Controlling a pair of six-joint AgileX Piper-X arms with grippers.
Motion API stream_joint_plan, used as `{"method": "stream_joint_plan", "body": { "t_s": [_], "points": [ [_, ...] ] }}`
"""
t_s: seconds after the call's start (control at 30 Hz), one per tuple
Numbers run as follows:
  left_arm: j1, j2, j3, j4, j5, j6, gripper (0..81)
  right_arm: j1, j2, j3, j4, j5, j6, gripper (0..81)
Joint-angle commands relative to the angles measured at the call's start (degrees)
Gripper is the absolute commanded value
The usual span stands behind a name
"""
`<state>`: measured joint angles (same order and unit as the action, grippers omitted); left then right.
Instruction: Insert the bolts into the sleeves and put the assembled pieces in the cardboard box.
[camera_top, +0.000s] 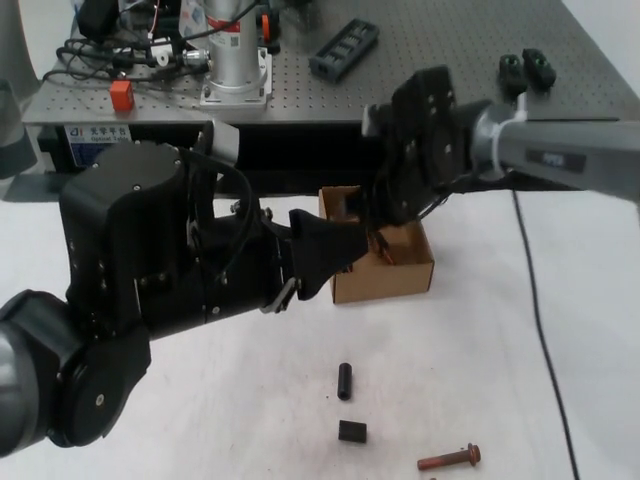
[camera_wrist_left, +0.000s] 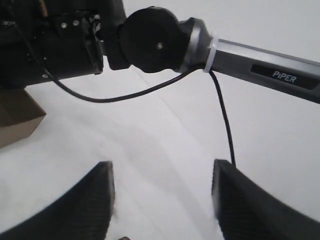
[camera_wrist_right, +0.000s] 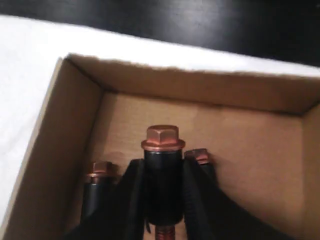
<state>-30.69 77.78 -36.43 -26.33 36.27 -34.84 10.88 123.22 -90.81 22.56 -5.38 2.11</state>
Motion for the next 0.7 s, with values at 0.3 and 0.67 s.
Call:
{"method": "stream_joint_plan", "body": {
  "t_s": [0.3,0.67],
  "points": [
    [0.2,0.0,-0.1,0.1,0.0,1.1,42.2,0.8,-4.3,-4.1,8.1,-3.3,-2.1,30.4],
    [0.3,0.0,-0.1,0.0,-0.1,1.6,42.2,2.8,-30.6,20.0,20.6,-5.4,-4.3,27.6]
  ]
}}
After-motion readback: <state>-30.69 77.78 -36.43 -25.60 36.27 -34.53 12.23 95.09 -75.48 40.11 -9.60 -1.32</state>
